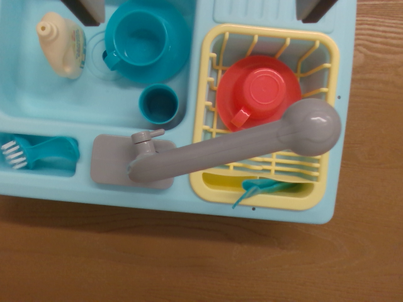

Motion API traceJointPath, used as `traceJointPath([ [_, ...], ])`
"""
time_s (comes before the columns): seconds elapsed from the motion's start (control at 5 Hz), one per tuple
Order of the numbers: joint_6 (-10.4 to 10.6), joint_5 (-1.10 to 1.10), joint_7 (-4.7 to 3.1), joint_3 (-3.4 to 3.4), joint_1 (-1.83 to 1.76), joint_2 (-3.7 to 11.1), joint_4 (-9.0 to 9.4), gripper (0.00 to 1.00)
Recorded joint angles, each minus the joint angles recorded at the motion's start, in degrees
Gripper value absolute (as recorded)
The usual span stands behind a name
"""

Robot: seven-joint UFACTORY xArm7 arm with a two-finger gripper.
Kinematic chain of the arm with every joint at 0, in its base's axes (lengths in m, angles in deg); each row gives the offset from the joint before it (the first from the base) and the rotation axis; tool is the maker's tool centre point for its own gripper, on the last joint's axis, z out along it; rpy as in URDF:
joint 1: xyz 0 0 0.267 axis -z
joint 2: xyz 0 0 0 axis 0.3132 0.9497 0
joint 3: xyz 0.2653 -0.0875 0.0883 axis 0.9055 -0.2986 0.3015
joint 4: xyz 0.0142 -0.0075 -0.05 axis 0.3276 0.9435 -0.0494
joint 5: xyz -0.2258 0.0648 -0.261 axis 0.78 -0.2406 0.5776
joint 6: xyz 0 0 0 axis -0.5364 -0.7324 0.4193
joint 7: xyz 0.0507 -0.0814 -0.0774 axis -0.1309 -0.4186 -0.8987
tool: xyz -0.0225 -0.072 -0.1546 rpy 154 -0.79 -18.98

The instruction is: Pick detergent from the sink

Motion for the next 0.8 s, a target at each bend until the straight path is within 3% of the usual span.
traceJointPath([
  [0.6, 1.0, -0.08, -0.45, -0.23, 0.18, 0.2, 0.86, 0.0],
  [0.8, 2.3, -0.18, -1.01, -0.51, 0.41, 0.45, 1.94, 0.0],
])
